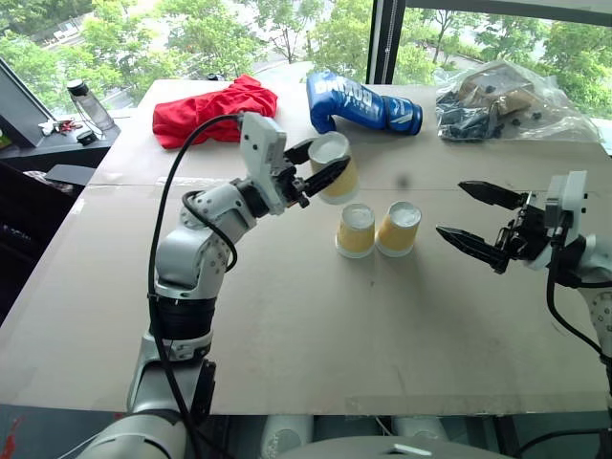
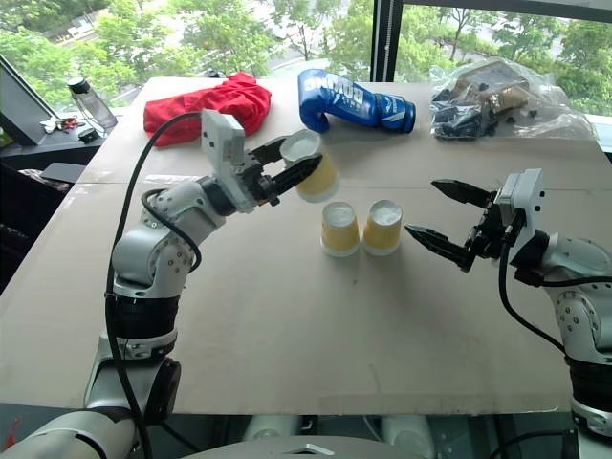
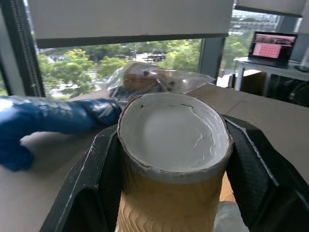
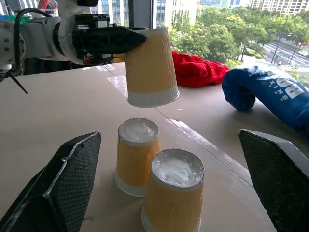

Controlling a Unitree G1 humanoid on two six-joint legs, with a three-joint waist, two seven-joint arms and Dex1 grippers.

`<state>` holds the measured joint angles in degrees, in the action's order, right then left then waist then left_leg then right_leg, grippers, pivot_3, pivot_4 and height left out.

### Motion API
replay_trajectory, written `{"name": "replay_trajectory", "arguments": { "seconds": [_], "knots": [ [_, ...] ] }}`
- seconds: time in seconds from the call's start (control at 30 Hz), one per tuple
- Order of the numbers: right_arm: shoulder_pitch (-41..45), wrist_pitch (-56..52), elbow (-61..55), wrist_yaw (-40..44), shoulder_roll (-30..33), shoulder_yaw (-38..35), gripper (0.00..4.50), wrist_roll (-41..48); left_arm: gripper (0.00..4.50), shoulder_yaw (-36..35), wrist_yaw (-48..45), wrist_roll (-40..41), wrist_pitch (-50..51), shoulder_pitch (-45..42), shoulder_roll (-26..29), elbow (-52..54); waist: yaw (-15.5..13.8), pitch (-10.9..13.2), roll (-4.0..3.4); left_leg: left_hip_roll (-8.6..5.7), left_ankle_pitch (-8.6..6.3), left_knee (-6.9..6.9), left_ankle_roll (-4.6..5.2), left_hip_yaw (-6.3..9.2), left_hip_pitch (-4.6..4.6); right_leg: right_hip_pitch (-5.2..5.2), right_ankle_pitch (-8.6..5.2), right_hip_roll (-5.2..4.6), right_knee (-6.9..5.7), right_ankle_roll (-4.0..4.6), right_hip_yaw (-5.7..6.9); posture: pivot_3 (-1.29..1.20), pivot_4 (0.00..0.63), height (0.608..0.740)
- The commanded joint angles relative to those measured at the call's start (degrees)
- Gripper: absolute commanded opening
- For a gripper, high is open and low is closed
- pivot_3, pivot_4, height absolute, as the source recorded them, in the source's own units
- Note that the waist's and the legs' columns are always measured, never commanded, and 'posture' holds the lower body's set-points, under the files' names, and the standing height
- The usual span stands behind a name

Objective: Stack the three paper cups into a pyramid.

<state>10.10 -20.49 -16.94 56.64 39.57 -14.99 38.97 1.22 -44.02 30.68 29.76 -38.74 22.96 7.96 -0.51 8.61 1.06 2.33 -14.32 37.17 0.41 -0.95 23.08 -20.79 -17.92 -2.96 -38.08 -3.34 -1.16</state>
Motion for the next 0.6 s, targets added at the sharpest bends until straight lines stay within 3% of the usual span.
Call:
{"name": "replay_trajectory", "arguments": {
  "seconds": [0.03,0.6],
  "knots": [
    [-1.1,0.5,-1.5,0.5,1.1,-2.8,4.50,1.2,2.43,0.8,-2.9,2.2,1.6,-3.3,-0.3,0.4,0.3,0.0,-0.01,0.02,0.00,0.00,0.00,0.00,-0.01,0.00,0.00,0.03,-0.01,0.00,-0.02,0.00,0.150,0.740],
    [-5.9,0.8,-5.2,-2.7,0.7,-4.3,4.50,1.9,2.43,7.5,-10.2,-5.9,-6.2,-4.7,-3.1,-10.6,0.5,0.0,-0.01,0.01,0.00,0.02,0.01,-0.01,-0.01,0.01,0.00,0.04,0.00,0.00,-0.07,0.00,0.150,0.740]
  ]
}}
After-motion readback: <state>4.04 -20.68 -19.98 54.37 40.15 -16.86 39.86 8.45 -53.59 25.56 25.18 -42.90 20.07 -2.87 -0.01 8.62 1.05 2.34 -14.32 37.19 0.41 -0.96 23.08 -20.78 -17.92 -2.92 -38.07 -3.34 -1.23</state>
